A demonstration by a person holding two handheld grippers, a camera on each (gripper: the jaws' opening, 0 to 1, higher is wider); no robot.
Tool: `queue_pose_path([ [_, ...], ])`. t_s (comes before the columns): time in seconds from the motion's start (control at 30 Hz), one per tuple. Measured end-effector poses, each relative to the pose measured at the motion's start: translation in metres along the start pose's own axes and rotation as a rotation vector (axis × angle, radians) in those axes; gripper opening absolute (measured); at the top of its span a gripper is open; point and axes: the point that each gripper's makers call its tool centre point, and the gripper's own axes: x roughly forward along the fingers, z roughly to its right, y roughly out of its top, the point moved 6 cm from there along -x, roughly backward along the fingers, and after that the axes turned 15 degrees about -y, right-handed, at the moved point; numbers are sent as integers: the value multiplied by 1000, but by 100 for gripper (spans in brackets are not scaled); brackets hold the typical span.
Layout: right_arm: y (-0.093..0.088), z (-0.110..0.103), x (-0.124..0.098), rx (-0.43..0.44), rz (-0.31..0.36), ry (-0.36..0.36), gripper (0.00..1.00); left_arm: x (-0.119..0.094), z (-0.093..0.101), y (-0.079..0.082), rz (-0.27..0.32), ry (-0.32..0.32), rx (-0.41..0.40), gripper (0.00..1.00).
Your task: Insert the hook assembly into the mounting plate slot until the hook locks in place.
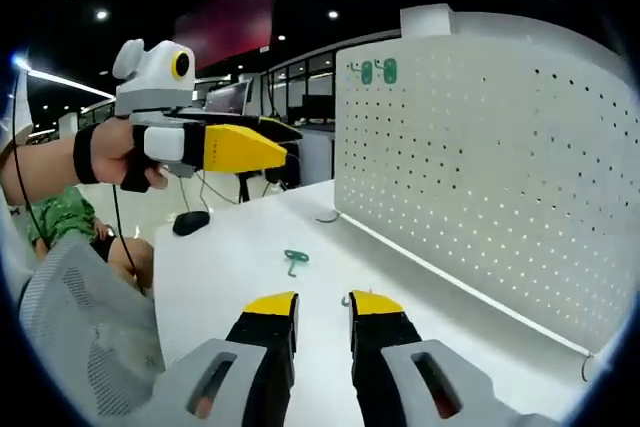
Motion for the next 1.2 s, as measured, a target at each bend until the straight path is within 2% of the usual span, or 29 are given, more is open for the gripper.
queue_pose_path([
  [0.17, -5, 1, 9, -39, -32, 6, 20, -6, 9, -17, 0, -7, -64, 69],
  [0.53, -16, 6, 27, -57, -96, 14, 20, -10, 26, -36, -22, -26, -90, 74],
  [0.83, -23, 10, 42, -78, -149, 7, 21, -16, 33, -40, -10, -24, -114, 78],
  [1.13, -37, 10, 63, -93, -232, 4, 21, -20, 30, -38, -2, -7, -126, 78],
  [1.2, -39, 10, 67, -89, -233, 0, 21, -21, 30, -40, 0, -8, -126, 78],
])
